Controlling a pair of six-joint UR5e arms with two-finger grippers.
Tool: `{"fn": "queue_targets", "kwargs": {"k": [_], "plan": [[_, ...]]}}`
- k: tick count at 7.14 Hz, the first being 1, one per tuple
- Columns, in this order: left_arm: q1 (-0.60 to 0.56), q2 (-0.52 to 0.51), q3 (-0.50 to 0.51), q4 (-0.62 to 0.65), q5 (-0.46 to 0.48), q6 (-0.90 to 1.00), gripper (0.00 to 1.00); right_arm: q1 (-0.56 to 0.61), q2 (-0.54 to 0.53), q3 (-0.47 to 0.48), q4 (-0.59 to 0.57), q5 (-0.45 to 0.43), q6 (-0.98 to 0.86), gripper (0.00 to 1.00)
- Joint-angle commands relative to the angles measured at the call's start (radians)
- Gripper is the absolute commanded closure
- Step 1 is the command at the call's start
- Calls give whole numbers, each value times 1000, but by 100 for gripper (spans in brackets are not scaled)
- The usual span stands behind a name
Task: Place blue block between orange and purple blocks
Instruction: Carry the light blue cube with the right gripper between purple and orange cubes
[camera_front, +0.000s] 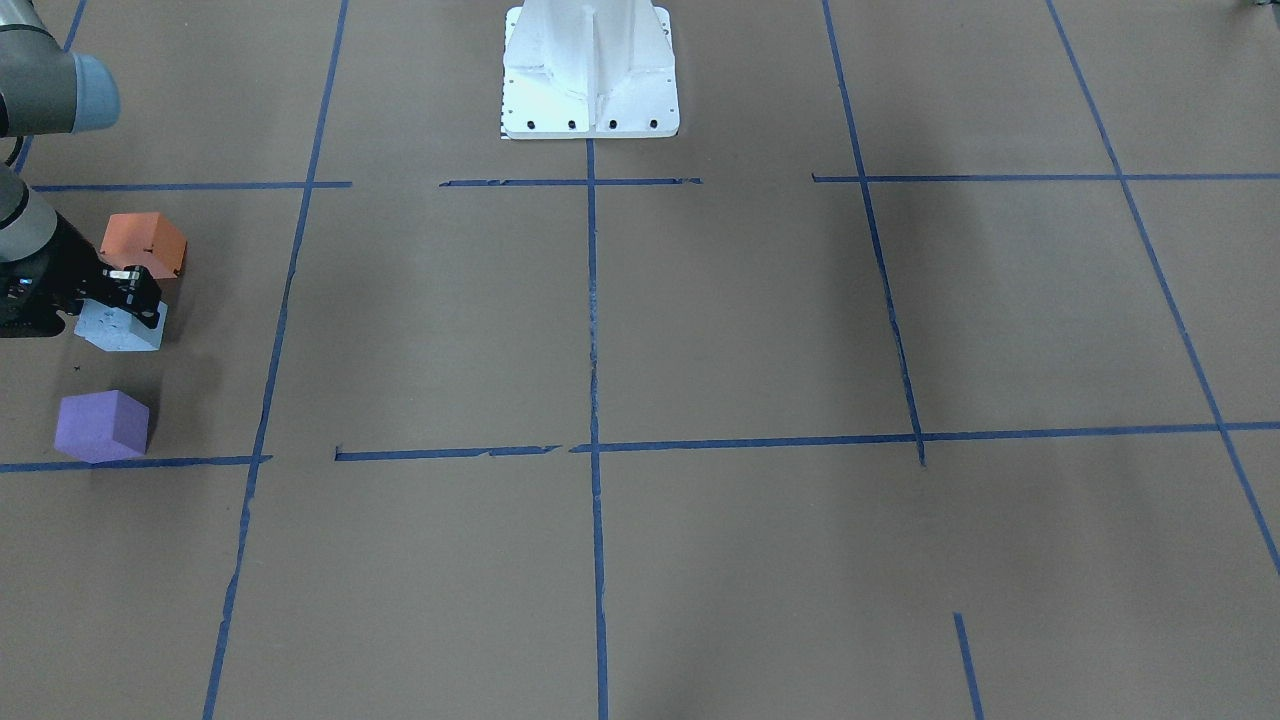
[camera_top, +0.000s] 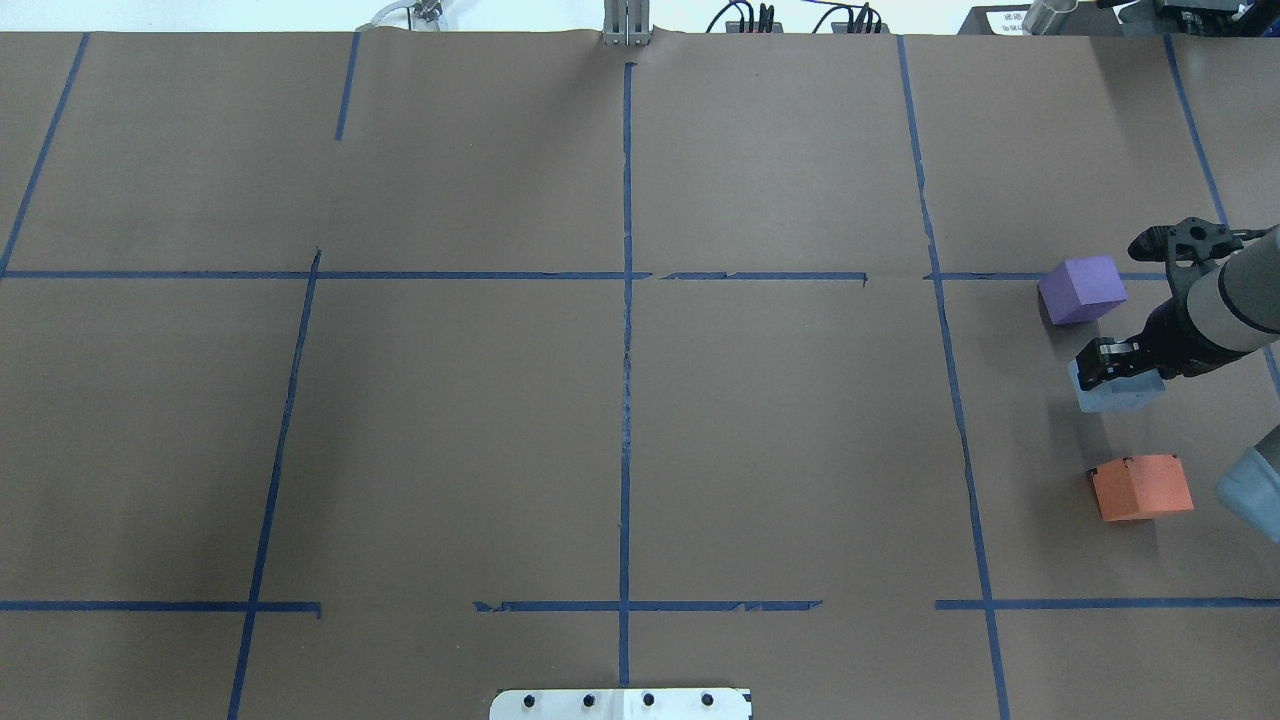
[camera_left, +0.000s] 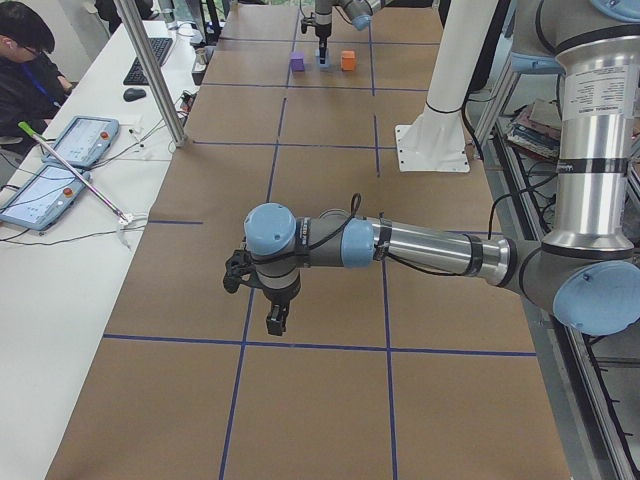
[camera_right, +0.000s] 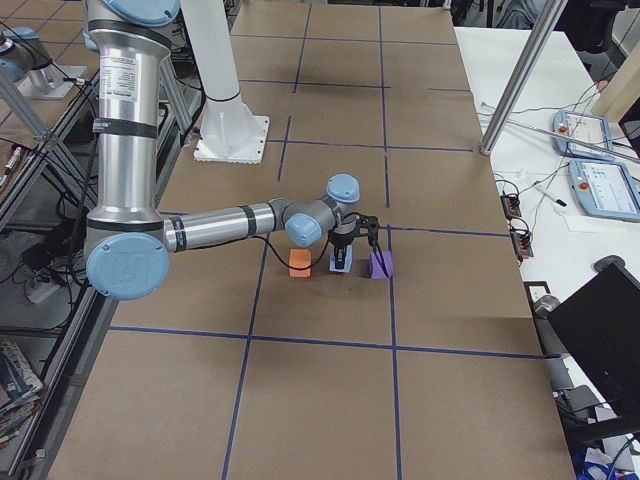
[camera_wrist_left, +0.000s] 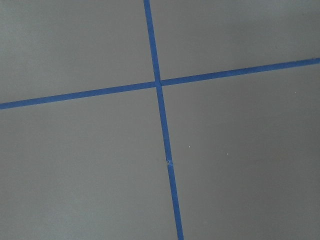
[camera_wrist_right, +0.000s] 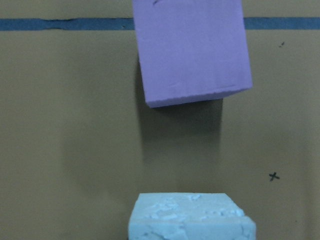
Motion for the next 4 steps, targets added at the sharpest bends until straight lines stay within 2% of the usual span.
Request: {"fn": "queue_targets", "kwargs": {"k": [1, 2, 4], "plan": [[0, 0, 0, 0, 0, 0, 0, 2, 1, -5, 12, 5, -7, 0], [0, 0, 0, 0, 0, 0, 0, 19, 4, 26, -5, 25, -10, 0], [0, 0, 0, 0, 0, 0, 0, 177, 0, 31, -60, 118, -190, 0]]}}
